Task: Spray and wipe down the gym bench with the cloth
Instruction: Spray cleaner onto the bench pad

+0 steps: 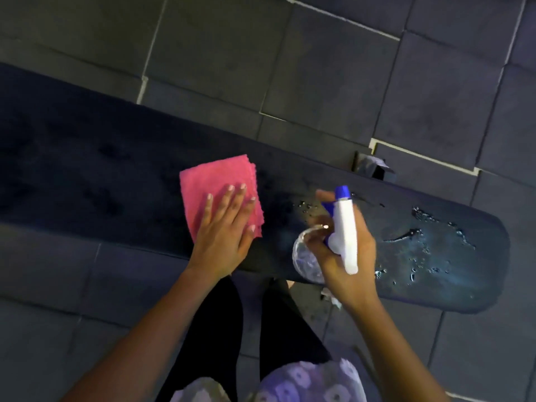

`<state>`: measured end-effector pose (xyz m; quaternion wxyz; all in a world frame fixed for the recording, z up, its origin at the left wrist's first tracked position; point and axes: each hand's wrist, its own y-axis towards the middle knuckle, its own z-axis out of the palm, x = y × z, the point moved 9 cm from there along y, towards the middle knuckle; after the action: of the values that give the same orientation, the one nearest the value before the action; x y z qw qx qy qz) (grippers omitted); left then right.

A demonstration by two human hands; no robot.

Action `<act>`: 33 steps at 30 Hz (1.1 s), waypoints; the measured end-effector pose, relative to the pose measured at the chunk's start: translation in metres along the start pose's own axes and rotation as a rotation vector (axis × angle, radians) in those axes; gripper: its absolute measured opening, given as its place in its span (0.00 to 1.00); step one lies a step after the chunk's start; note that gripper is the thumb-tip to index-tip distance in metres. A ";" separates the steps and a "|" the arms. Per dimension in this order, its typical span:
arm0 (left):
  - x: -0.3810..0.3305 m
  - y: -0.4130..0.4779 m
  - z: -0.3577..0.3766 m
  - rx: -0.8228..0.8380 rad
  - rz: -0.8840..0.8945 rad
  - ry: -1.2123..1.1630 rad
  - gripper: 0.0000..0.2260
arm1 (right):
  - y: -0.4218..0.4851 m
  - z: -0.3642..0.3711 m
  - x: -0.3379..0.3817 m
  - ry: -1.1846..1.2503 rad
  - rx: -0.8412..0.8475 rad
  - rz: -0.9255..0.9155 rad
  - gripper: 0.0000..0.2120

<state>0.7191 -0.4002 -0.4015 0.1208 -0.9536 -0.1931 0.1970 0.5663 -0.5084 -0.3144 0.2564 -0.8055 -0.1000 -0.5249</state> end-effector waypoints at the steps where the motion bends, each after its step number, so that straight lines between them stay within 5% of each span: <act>1: 0.012 -0.002 -0.006 -0.018 -0.015 -0.011 0.24 | 0.008 0.006 0.009 -0.006 -0.019 -0.027 0.29; 9: 0.086 -0.009 -0.027 -0.122 -0.203 -0.166 0.24 | 0.071 0.055 0.051 0.038 -0.066 -0.125 0.30; 20: 0.098 -0.012 -0.014 -0.214 -0.295 -0.419 0.22 | 0.098 0.069 0.038 0.028 -0.250 -0.177 0.27; 28: 0.116 -0.019 -0.019 -0.341 -0.526 -0.655 0.36 | 0.070 0.061 -0.006 -0.106 -0.348 -0.073 0.39; 31: 0.123 -0.028 -0.015 -0.356 -0.679 -0.702 0.29 | 0.035 0.063 -0.034 -0.297 -0.431 -0.013 0.29; 33: 0.124 -0.032 -0.006 -0.296 -0.747 -0.710 0.21 | 0.018 0.087 -0.064 -0.286 -0.283 0.165 0.25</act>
<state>0.8166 -0.3206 -0.4266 -0.0259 -0.7014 -0.5741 0.4215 0.6155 -0.4717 -0.4047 0.1661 -0.9051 0.0056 -0.3913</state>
